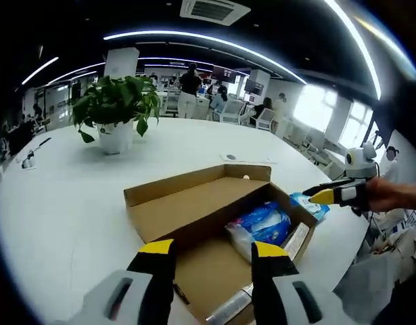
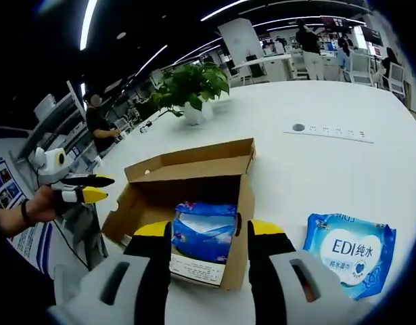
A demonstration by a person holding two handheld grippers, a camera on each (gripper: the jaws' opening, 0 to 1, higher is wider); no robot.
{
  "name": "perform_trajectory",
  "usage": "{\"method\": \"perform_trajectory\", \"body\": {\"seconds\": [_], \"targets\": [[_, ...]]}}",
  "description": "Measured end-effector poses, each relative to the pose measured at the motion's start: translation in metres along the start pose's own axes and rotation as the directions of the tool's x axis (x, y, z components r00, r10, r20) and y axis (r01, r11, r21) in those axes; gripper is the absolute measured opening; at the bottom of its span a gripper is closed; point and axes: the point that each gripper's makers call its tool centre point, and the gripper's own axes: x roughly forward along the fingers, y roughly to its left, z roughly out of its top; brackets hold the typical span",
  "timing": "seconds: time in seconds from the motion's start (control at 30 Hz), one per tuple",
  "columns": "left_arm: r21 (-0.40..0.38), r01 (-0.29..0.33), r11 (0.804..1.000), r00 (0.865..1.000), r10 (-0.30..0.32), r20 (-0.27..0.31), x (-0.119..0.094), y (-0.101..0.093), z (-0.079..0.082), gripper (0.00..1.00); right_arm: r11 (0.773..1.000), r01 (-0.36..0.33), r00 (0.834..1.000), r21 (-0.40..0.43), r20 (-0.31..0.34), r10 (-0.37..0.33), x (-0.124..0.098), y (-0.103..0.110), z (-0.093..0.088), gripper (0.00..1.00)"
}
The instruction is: Operate the shoe box by opening the lid, removing the specified soft item, and placing it in the target area until the item is outside and the box remains undamaged.
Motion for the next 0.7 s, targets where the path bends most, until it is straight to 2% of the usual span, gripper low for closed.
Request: {"method": "perform_trajectory", "body": {"seconds": [0.27, 0.5, 0.7], "targets": [[-0.005, 0.016, 1.0, 1.0, -0.016, 0.006, 0.001, -0.007, -0.001, 0.45, 1.0, -0.003, 1.0, -0.028, -0.026, 0.003, 0.003, 0.001, 0.002, 0.43], [-0.013, 0.028, 1.0, 1.0, -0.028, 0.013, 0.003, -0.013, -0.001, 0.45, 0.992, -0.029, 0.994, -0.125, -0.106, 0.015, 0.009, 0.005, 0.0, 0.43], [-0.028, 0.039, 0.999, 0.999, -0.038, 0.012, 0.005, -0.012, -0.007, 0.44, 0.986, -0.034, 0.989, -0.164, -0.147, 0.009, 0.015, 0.003, -0.004, 0.43]]}}
